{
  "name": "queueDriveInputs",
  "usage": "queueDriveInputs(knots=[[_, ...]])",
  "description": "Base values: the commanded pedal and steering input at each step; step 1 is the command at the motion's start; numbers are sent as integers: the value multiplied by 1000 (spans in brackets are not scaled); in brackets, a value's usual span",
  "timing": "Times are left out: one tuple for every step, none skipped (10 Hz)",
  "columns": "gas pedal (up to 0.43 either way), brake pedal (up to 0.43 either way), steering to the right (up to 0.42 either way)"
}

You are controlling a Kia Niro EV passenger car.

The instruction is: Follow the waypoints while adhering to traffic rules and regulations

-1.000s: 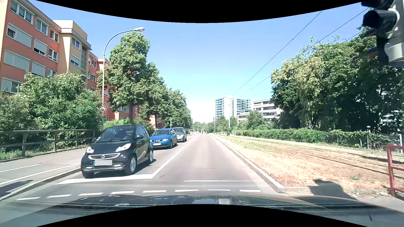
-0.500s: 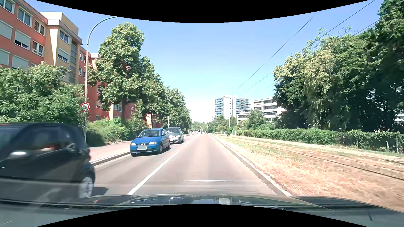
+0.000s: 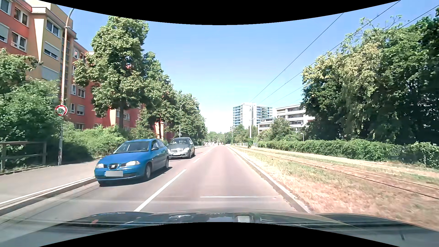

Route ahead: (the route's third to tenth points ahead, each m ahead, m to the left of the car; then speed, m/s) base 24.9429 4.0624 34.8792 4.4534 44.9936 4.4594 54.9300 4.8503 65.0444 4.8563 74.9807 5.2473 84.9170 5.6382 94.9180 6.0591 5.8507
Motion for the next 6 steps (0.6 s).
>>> queueDriveInputs(knots=[[299, 0, -5], [299, 0, -7], [287, 0, -6], [280, 0, -3], [280, 0, -3], [268, 0, -5]])
